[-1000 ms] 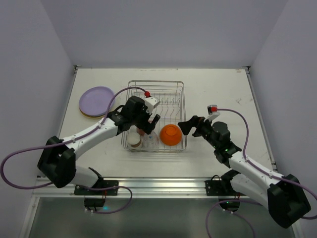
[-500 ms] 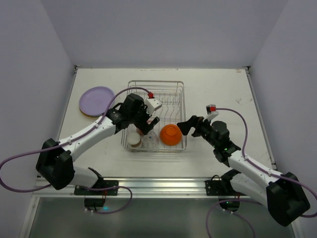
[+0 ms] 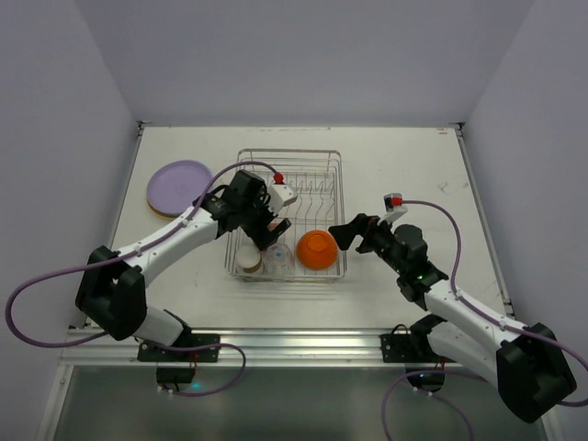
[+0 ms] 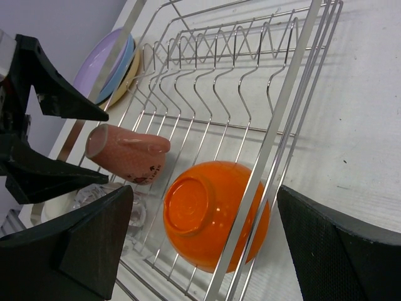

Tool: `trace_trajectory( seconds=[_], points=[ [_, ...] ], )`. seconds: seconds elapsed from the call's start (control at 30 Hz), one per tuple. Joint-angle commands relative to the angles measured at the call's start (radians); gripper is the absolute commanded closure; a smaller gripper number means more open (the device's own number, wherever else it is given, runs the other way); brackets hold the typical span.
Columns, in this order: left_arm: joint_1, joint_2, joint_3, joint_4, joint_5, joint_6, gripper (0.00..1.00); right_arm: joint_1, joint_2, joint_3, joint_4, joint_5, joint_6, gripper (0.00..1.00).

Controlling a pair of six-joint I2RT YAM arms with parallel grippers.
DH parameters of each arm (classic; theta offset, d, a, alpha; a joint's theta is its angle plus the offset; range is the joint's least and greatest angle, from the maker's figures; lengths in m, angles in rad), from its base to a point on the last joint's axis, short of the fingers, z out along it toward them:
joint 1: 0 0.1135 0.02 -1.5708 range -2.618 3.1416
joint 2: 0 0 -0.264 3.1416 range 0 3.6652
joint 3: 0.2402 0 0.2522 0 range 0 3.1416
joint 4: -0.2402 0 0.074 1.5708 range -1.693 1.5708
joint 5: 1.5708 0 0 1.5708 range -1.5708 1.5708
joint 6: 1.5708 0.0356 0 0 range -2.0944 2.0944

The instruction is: Unload the mixed dishes from the dish rack

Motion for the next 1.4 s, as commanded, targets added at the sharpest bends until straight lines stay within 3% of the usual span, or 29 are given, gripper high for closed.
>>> trace_trajectory(
  seconds=[0.0,0.13,0.27,0.5,0.67,0.97,1.37],
  points=[
    [0.016,0.006,0.036,-0.009,0.007,0.022,0.07,0.005,-0.021,0.009,0.026,-0.005,0.004,0.01],
    [0.024,0.033,0.042,-0.030,-0.019,0.021,0.10,0.003,-0.016,0.012,0.026,-0.008,0.004,0.01],
    [0.025,0.065,0.060,-0.040,0.024,0.026,0.28,0.003,-0.013,0.014,0.025,-0.013,0.004,0.01],
    [0.025,0.073,0.057,-0.020,0.024,0.034,0.32,0.003,-0.016,0.014,0.023,-0.006,0.002,0.01],
    [0.025,0.068,0.065,-0.020,0.028,0.032,0.61,0.002,-0.019,0.014,0.022,-0.003,0.001,0.01],
    [0.025,0.058,0.105,-0.067,0.011,-0.004,0.99,0.003,-0.021,0.014,0.020,-0.005,-0.002,0.01],
    [0.052,-0.123,0.065,0.138,0.002,-0.132,1.00,0.003,-0.030,0.014,0.016,-0.005,-0.004,0.01]
  ],
)
